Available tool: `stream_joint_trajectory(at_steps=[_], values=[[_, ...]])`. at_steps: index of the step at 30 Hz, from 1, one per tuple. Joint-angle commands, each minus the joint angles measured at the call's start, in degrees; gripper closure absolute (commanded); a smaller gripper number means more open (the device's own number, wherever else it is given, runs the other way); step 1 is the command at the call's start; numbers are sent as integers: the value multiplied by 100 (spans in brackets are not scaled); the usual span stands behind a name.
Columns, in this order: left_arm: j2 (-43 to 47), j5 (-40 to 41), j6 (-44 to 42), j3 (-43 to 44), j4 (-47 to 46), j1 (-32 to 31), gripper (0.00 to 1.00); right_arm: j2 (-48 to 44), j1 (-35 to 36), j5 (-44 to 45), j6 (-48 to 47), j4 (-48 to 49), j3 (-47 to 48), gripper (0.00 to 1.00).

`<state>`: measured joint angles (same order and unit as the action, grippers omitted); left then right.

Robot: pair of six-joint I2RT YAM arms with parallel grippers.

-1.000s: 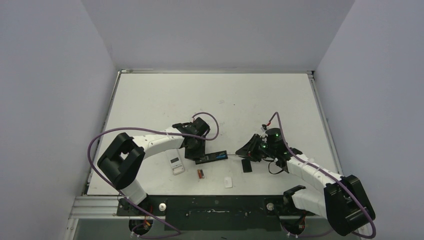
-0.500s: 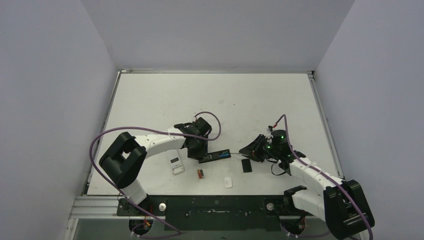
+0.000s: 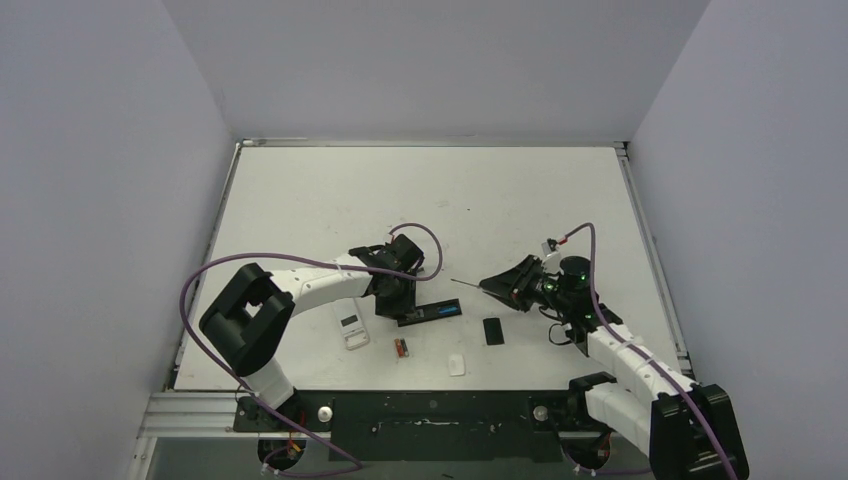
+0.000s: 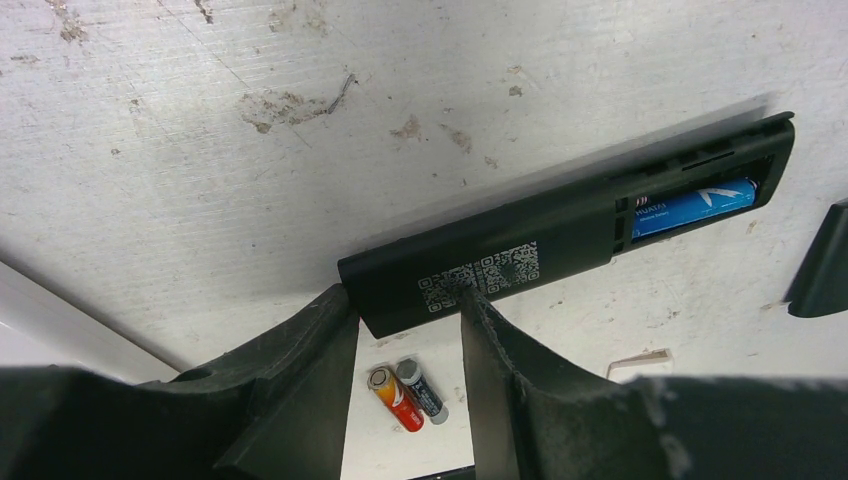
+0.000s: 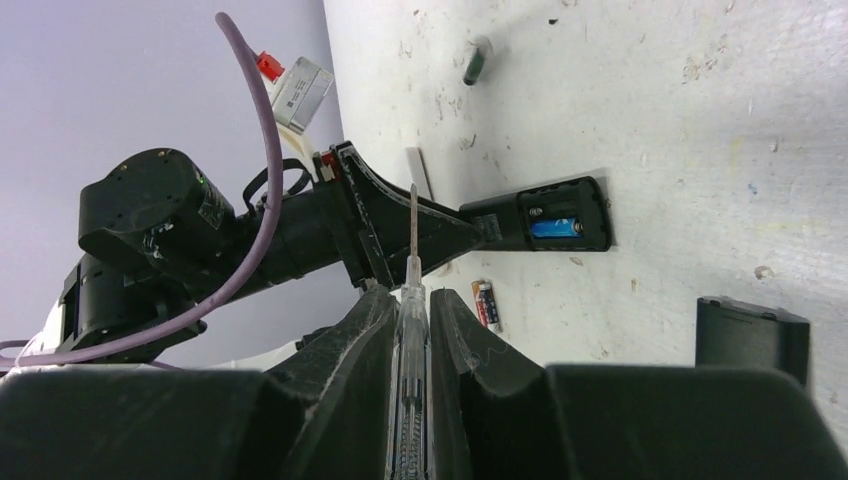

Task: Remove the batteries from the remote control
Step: Unload the battery from the remote control, then pick up the battery from the corner of the board.

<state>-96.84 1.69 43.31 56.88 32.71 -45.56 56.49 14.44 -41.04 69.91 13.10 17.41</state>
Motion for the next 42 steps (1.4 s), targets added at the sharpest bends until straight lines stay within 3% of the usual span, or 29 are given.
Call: stream_joint_trajectory(at_steps=[1,9,12,16,17,21,25,28,31,33,36,38,42], values=[[-784,530,46,-452,-297,-111,62,-109,-90,-56,-336,-301,336,95],[-674,572,50,-441,-272,-111,61,80,-87,478,-1539,-1742,1122,95],[-401,558,-49,-307,-37,-98,53,183,-73,808,-1865,-2111,1417,95],[307,641,-288,182,464,-42,26,225,-73,1157,-2220,-2495,1752,95],[493,581,-381,346,561,12,23,237,-73,1222,-2280,-2571,1810,95],[973,498,-680,918,821,330,16,225,-68,1345,-2389,-2711,1894,95],[1049,330,-938,1247,777,1049,15,211,-68,1407,-2428,-2759,1892,95],[754,429,-1252,1774,908,1657,15,229,-67,1388,-2455,-2788,1916,95],[192,1272,-1750,2473,1021,2283,10,238,-72,1389,-2543,-2873,1988,95],[-407,1399,-1838,3115,1246,2948,10,256,-79,1418,-2606,-2954,2053,95],[-1182,1108,-2037,3792,1023,3838,12,279,-73,1440,-2721,-3084,2117,95],[-1795,483,-2143,4357,1034,4303,13,295,-79,1479,-2745,-3105,2096,95],[-2916,-15,-2422,5555,1153,4527,18,429,-82,1446,-2845,-3134,2105,95]])
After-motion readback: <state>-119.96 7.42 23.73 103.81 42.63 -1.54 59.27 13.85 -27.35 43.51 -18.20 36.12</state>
